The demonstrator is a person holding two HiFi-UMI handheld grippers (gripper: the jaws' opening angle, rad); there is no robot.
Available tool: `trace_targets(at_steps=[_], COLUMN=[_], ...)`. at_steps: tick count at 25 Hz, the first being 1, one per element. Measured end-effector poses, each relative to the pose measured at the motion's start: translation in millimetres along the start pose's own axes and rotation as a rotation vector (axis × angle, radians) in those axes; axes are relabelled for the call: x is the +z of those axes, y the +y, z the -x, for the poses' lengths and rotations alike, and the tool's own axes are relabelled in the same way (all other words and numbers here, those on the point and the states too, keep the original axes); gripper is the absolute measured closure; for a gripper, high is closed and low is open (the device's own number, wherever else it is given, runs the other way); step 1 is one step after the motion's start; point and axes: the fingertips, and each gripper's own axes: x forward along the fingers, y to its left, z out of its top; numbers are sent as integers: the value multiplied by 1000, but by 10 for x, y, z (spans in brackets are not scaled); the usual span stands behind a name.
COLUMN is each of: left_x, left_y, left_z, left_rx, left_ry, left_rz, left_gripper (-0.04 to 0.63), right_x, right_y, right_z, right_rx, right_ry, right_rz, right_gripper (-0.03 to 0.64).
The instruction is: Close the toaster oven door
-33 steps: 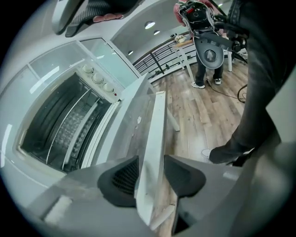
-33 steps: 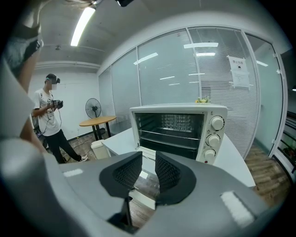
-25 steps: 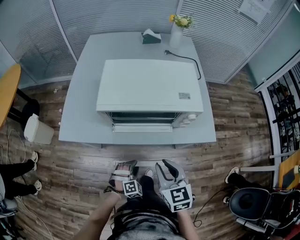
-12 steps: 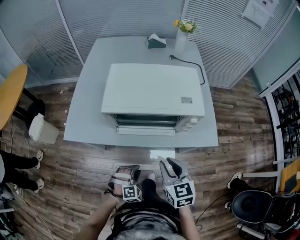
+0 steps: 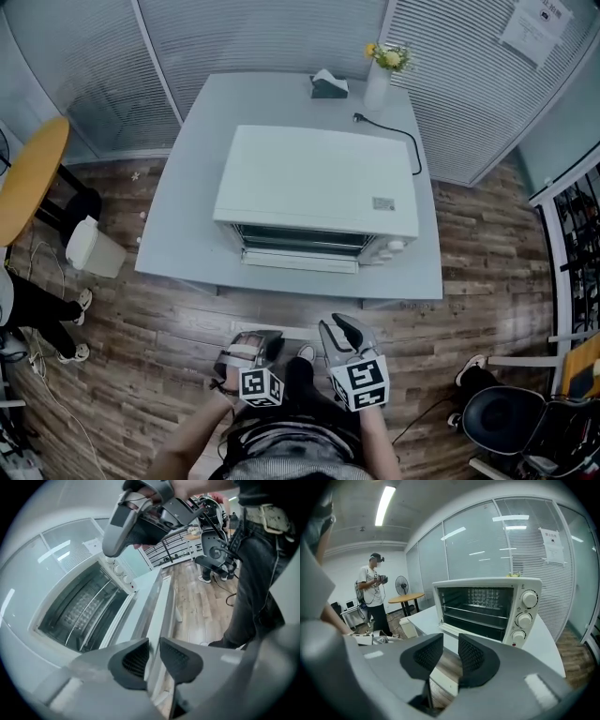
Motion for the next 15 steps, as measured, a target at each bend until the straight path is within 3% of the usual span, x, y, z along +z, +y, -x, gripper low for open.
trace_targets(at_steps=[9,15], left_x=[175,287], left_y=[309,546], left_z=[258,380], left_rx=[59,85], left_ry=[-29,-33], left_rz=[71,115], left_gripper=[514,514], right_x=[-100,-207], right_y=[169,341], right_z=[-52,-79], right_rx=[73,180], right_ry=[53,126], right_rz=[100,233], right_gripper=[505,500])
